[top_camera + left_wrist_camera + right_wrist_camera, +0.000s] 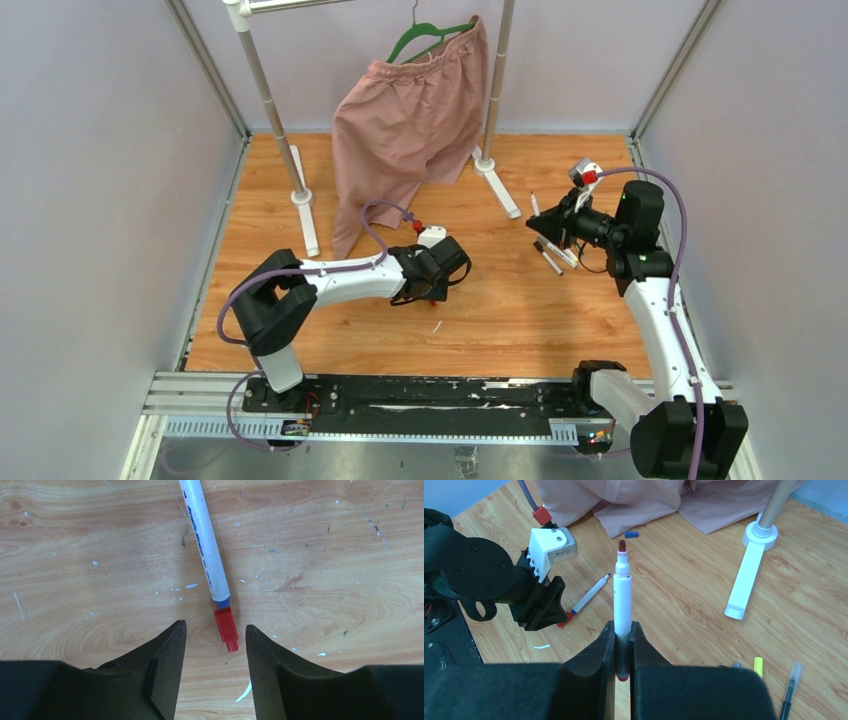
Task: Insert the pens into the pen caps
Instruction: Insert the pen cap onto the pen.
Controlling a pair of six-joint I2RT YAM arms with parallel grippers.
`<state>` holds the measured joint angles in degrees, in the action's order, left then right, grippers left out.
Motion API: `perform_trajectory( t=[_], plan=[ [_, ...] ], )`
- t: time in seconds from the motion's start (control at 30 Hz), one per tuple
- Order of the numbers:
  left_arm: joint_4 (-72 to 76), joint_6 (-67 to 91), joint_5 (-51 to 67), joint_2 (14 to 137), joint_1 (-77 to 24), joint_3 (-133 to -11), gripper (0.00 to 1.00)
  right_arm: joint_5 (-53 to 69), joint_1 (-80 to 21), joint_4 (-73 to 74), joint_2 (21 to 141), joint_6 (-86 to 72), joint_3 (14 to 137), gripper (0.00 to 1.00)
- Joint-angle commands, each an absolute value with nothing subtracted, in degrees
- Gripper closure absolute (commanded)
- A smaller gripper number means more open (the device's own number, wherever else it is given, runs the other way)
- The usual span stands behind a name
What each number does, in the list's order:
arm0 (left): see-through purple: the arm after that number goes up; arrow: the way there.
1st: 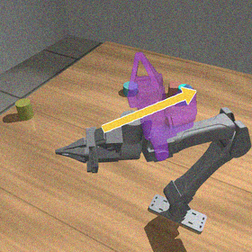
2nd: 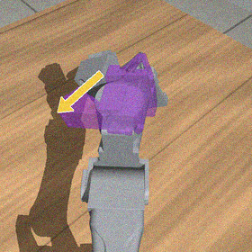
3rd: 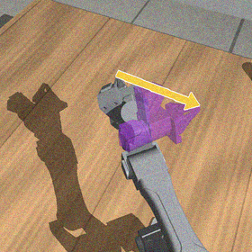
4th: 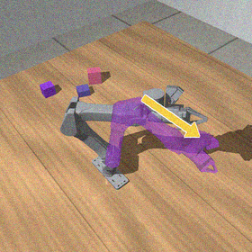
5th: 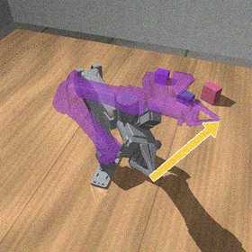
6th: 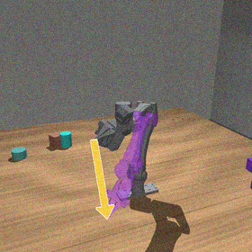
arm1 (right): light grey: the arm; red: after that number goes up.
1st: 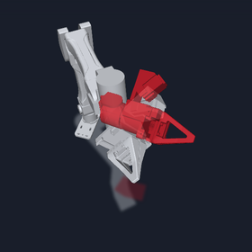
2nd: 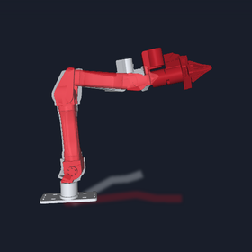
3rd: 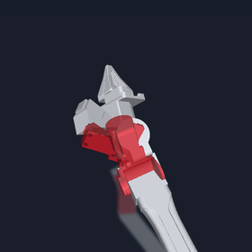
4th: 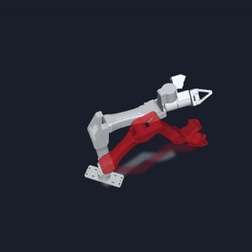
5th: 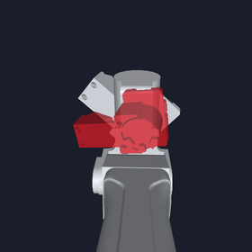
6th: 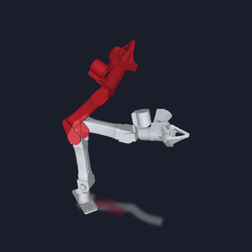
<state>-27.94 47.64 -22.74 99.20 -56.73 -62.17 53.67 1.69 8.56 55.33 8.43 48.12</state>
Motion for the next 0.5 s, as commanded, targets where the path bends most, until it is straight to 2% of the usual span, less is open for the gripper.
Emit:
perform_trajectory(
  t=[0.0,0.17,0.47],
  plan=[
    [-30.33,49.00,-24.26,99.72,-57.12,-63.14,0.48,54.95,2.81,7.79,54.19,7.65,47.55,1.00],
    [-30.20,48.15,-23.80,100.25,-57.13,-63.08,0.54,55.41,2.81,7.67,54.14,7.43,47.55,1.00],
    [-31.50,46.98,-22.99,100.63,-57.12,-64.60,0.55,55.62,2.81,7.46,53.51,7.25,47.46,1.00]
  ],
)
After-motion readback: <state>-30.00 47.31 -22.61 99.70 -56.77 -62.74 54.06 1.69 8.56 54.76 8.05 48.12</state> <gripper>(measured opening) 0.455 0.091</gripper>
